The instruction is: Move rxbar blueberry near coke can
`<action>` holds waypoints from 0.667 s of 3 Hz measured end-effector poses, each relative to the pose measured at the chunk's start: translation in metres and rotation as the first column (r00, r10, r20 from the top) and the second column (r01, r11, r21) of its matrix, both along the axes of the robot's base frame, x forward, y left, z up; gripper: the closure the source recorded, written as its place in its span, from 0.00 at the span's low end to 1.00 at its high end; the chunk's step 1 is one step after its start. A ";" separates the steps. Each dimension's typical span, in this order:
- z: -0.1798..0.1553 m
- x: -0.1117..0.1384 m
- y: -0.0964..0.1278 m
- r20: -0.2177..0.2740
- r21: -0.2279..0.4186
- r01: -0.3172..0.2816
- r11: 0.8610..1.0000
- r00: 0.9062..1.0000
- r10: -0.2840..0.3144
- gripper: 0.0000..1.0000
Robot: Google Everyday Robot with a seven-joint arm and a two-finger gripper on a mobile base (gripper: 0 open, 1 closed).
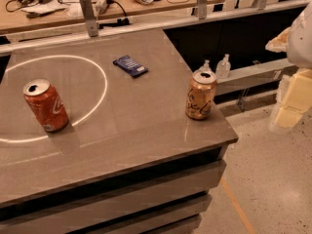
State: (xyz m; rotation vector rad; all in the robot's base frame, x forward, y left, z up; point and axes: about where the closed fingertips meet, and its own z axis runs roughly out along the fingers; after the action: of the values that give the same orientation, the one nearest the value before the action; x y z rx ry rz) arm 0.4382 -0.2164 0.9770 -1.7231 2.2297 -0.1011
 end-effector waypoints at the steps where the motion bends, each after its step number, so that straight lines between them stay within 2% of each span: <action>1: 0.000 0.000 0.000 0.000 0.000 0.000 1.000 1.000 0.000 0.00; 2: 0.005 0.021 0.010 0.016 0.035 0.011 0.999 1.000 -0.012 0.00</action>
Offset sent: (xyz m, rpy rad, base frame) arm 0.0494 0.0228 0.0080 0.0845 -0.0185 -0.0301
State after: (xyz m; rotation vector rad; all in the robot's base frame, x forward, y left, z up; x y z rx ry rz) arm 0.4589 -0.2062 0.9819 -1.6855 2.2173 -0.0777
